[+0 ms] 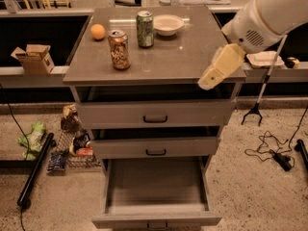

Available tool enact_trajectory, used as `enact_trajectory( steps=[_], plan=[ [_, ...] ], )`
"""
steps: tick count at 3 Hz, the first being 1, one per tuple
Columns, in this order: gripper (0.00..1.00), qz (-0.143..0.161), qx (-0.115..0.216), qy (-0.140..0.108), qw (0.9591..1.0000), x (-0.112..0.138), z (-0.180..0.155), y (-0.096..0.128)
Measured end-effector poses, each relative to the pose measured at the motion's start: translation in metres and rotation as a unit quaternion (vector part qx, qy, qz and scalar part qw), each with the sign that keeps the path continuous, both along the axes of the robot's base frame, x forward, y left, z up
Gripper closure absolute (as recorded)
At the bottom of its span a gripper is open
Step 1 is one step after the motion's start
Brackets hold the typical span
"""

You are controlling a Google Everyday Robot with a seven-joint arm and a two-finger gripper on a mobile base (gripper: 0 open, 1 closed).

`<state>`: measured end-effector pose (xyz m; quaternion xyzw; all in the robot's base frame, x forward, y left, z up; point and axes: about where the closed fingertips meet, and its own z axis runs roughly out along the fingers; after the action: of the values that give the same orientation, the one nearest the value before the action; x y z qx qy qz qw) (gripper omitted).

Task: Place orange can into bottom drawer

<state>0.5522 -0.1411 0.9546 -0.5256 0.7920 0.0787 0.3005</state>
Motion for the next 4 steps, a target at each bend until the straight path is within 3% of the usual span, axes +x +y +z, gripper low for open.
enact_trajectory(
  steps=[2,3,4],
  plan=[
    [0.00,0.011,0.082,-0.036,0.9960,0.050,-0.027,0.072],
    [0.00,0.012,0.127,-0.051,0.9905,0.083,-0.037,0.109],
    [0.00,0.012,0.127,-0.051,0.9905,0.083,-0.037,0.109]
  ],
)
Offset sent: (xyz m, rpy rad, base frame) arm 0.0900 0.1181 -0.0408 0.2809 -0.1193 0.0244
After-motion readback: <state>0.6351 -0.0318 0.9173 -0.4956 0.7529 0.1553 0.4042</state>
